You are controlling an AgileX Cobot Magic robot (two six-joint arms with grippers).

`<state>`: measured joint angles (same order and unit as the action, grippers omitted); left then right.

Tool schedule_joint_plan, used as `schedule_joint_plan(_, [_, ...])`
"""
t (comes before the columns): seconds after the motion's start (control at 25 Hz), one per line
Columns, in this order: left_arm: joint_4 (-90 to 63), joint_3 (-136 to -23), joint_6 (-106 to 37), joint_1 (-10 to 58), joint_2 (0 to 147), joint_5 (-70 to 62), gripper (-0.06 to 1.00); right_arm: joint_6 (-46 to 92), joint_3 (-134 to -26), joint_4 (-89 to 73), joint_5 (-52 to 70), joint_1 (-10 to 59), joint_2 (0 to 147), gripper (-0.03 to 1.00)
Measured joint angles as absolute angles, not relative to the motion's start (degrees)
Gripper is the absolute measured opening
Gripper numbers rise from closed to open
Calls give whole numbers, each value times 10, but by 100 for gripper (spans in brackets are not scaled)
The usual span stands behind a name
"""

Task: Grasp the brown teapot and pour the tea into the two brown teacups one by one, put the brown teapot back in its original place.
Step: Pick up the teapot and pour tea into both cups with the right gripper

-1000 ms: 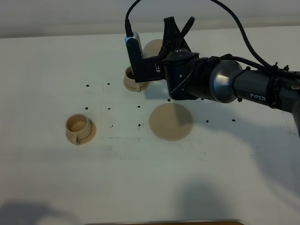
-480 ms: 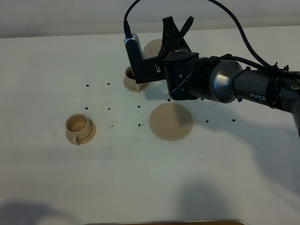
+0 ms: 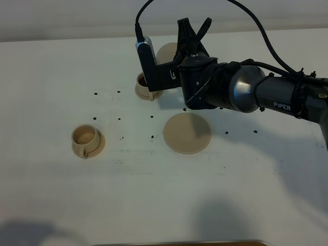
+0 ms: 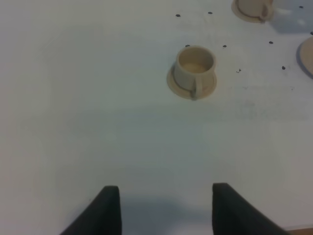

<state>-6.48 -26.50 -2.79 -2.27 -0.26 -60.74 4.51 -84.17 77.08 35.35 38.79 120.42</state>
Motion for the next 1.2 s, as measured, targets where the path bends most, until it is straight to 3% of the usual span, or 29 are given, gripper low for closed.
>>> schedule_joint_plan(1.2, [-65,-265,-27,-23,-3,-607,49,-45,-842,757,354,388,1204,9])
